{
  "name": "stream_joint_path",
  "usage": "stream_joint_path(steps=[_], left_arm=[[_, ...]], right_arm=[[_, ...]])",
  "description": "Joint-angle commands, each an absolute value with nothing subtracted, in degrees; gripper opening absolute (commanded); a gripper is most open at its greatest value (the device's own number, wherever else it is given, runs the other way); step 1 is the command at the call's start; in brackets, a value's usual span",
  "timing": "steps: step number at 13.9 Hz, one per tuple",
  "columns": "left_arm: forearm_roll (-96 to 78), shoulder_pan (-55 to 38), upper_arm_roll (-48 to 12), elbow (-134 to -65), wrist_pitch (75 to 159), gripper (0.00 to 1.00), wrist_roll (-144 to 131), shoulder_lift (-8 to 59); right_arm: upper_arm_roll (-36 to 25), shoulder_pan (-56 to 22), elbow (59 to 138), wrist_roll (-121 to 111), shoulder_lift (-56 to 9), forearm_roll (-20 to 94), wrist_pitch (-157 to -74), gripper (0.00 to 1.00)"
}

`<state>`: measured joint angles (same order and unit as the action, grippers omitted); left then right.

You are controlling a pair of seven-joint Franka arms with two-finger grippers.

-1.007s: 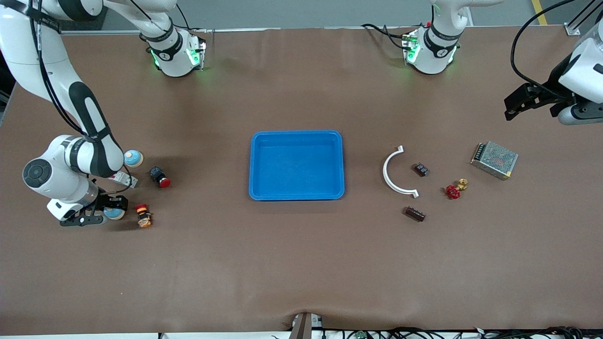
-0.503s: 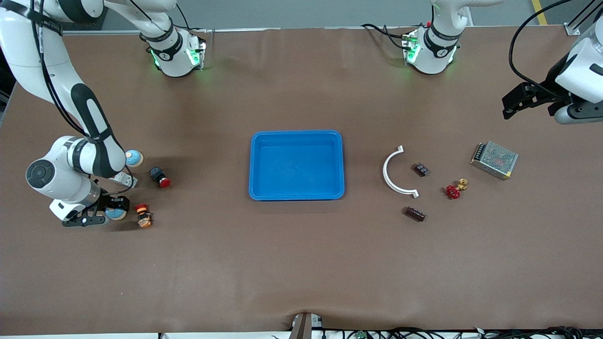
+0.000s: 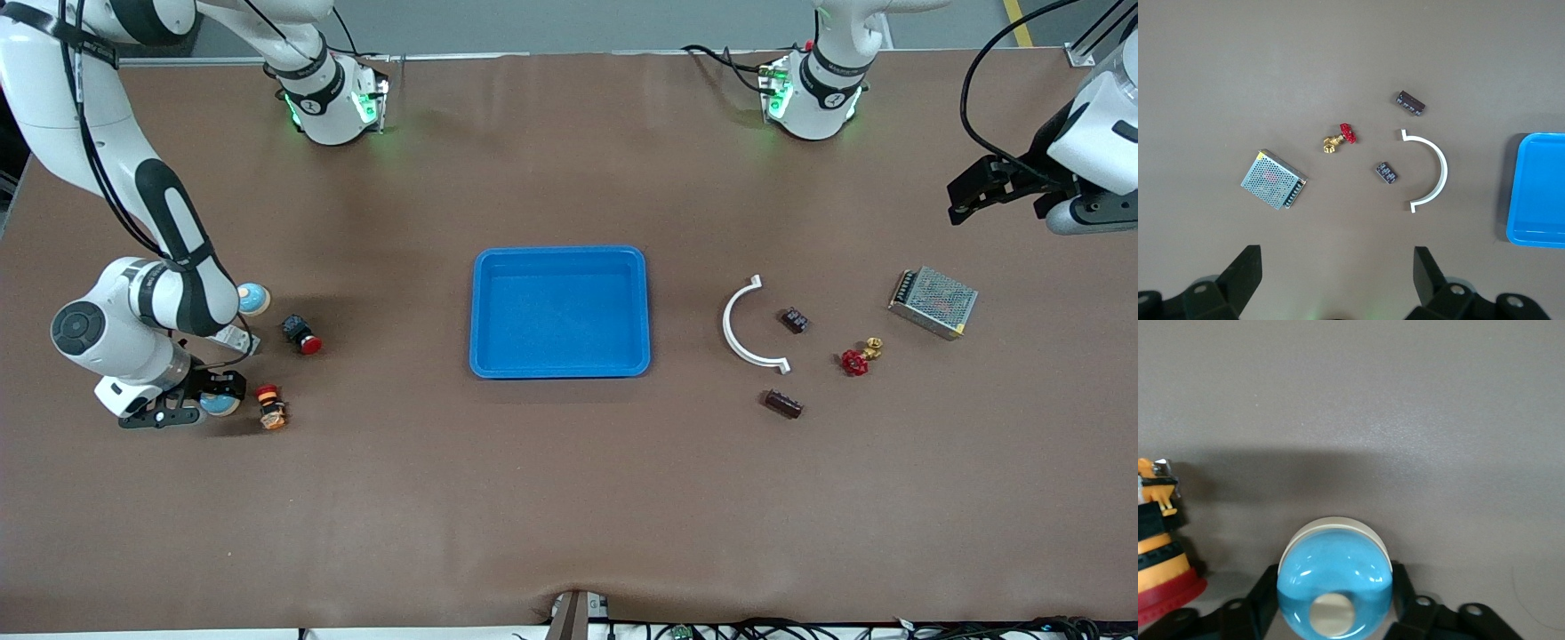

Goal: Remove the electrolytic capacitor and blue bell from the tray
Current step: 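Open the right gripper and lift it away from the bell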

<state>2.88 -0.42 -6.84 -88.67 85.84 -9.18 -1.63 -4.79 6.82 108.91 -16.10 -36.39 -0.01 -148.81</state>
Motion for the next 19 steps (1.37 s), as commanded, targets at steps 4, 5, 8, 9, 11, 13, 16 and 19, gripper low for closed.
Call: stream_joint_path(steps=[4,5,8,9,11,13,16,19], left_arm=[[1.85,-0.53,-6.77,-89.74,85.43,1.0,-8.26,-2.9],[1.85,-0.53,-6.77,-89.74,85.43,1.0,-8.26,-2.9],[1.85,-0.53,-6.77,-89.82,85.43,1.0,-8.26,-2.99],[1.85,-0.53,-6.85,-89.82,85.43,1.0,-8.26,-2.99],[1.85,-0.53,-7.03,-89.82,85.43,1.0,-8.26,-2.9],[1.85,-0.53,-7.03,-89.82,85.43,1.0,-8.26,-2.81],[1.85,-0.53,-7.03,-89.82,85.43,1.0,-8.26,-2.72],[1.85,-0.53,-7.03,-89.82,85.52,1.0,-8.26,-2.72]], right_arm=[[-3.87,7.21,109.16,-16.17,-35.25,0.35,-148.72,1.0],[-3.87,7.21,108.81,-16.17,-33.77,0.35,-146.36,1.0],[-3.87,7.38,104.52,-16.52,-30.77,0.26,-135.65,1.0],[-3.87,7.38,103.02,-16.61,-30.15,0.26,-132.74,1.0],[-4.04,7.47,100.82,-16.7,-29.53,-0.26,-129.39,1.0],[-4.04,7.73,100.46,-17.66,-29.18,-0.26,-129.02,1.0],[-4.04,7.65,100.37,-17.49,-27.61,-0.26,-128.07,1.0],[-3.87,7.12,96.7,-16.79,-23.48,0.52,-119.84,1.0]])
